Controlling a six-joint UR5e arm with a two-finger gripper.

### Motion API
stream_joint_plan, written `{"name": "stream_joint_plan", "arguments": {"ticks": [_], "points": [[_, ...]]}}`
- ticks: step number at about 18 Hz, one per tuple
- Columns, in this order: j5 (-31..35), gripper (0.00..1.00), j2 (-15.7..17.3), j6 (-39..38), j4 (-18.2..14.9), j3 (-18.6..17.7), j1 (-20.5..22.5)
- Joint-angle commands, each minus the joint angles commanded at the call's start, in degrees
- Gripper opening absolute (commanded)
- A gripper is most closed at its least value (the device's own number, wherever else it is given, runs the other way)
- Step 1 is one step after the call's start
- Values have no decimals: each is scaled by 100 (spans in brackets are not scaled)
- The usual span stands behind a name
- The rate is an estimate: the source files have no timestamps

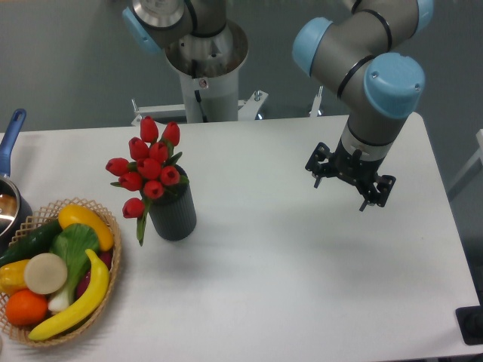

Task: Pick up the flowers from the vase

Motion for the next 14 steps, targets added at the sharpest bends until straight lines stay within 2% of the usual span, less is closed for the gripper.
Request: {"name": "stream_joint_plan", "arguments": {"ticks": [3,7,9,12,14], "points": [[0,100,35,0,158,-105,0],[-44,100,175,-53,176,-167,0],[-79,100,412,-44,298,-499,17],[-709,100,973,-184,1026,-1334,96],[-896,100,1343,-220,1134,-1660,88]]}}
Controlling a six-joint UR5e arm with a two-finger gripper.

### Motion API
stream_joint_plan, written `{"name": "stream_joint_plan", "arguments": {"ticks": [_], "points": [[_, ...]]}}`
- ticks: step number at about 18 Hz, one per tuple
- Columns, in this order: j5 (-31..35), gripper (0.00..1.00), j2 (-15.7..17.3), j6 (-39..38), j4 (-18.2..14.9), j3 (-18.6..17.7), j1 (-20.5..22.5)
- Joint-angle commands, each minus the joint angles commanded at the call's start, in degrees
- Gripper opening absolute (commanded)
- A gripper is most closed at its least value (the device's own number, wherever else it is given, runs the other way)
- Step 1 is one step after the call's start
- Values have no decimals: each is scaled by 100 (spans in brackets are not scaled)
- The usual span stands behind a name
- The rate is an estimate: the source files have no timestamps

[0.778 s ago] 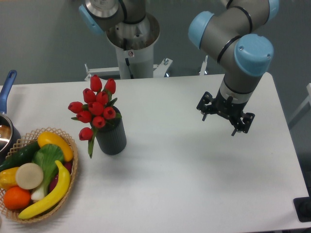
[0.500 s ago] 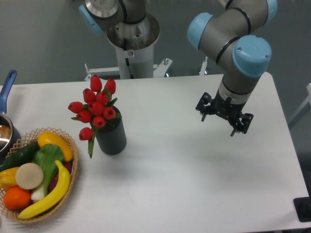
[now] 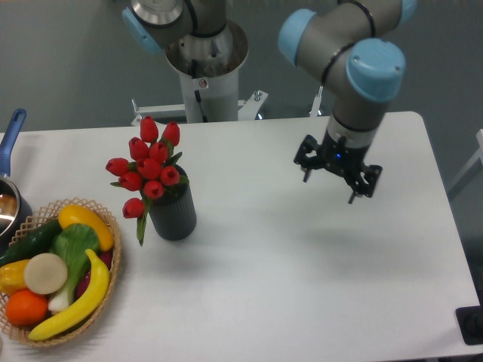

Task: Pick up the flowers from the vase
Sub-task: 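Move the open gripper toward the red tulips above the black vase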

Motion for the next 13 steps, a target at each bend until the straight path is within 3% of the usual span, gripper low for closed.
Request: {"name": "stream_joint_plan", "arguments": {"ticks": [4,7,10,13], "points": [[-938,100,712,44,97,-676,-26],[-1440,100,1257,18,473,-1222,-26],[-2187,100,1487,62,703,-1723,9],[-2277,100,1496,61,729,-2022,-35]]}}
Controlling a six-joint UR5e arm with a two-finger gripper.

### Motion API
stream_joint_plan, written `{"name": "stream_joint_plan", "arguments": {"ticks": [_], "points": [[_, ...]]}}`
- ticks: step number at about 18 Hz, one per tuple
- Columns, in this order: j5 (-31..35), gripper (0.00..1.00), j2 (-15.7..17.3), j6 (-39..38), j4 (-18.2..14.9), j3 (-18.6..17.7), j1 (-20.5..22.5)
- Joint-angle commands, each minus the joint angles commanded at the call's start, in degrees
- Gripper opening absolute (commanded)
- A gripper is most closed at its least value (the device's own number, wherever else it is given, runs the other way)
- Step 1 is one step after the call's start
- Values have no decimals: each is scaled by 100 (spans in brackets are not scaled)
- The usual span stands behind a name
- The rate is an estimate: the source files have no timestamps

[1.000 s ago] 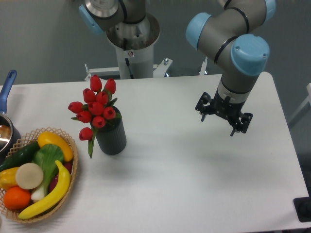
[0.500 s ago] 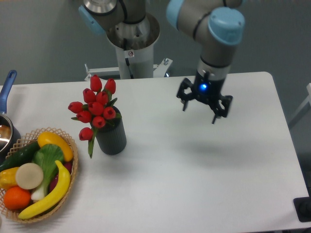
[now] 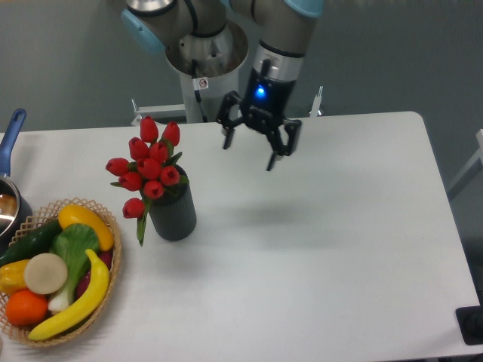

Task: Pick up the flowers from the vase
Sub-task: 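Move the open gripper toward the red tulips above the black vase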

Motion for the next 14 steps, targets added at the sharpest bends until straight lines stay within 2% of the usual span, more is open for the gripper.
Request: {"name": "stream_joint_plan", "arguments": {"ticks": [2,5,7,10,14], "points": [[-210,100,123,-35,96,-115,-27],[-859,100,246,-9,176,-352,-18],[-993,100,299,-9,316,-467,-26],[-1046,100,159,0,536,-476,-79],[-1221,100,1,167,563,-476,-290]]}}
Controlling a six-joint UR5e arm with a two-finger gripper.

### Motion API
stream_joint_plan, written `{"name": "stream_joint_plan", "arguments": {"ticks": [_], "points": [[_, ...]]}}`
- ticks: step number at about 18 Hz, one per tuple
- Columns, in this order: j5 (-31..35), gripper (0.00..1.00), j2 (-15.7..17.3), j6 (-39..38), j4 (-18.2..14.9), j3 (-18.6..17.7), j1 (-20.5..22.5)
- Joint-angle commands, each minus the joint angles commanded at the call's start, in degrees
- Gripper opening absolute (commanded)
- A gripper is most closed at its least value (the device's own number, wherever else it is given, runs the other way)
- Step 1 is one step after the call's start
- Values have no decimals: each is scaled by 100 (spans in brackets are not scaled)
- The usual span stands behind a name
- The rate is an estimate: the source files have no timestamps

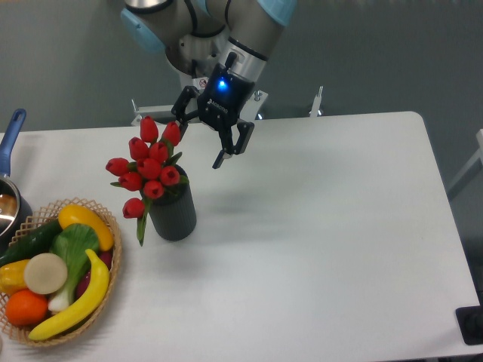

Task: Pick up the flowers from the vase
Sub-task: 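Move the open gripper toward the red tulips above the black vase, then lower the gripper onto the tulip stems and close around them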

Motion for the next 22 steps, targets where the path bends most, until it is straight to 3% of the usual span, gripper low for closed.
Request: {"name": "stream_joint_plan", "arguments": {"ticks": [5,10,14,15,16,18,19,20,22], "points": [[-300,100,-685,17,351,272,-377],[-387,100,-967,53,378,457,-536],[-388,100,-977,53,395,396,-589],[-388,92,-950,53,396,378,-589],[-388,76,-924,53,396,361,-589],[-379,29,-880,62,396,256,-563],[-388,12,-793,53,396,185,-563],[-405,0,-670,53,396,106,-563],[-414,0,-485,35,387,-8,-519]]}}
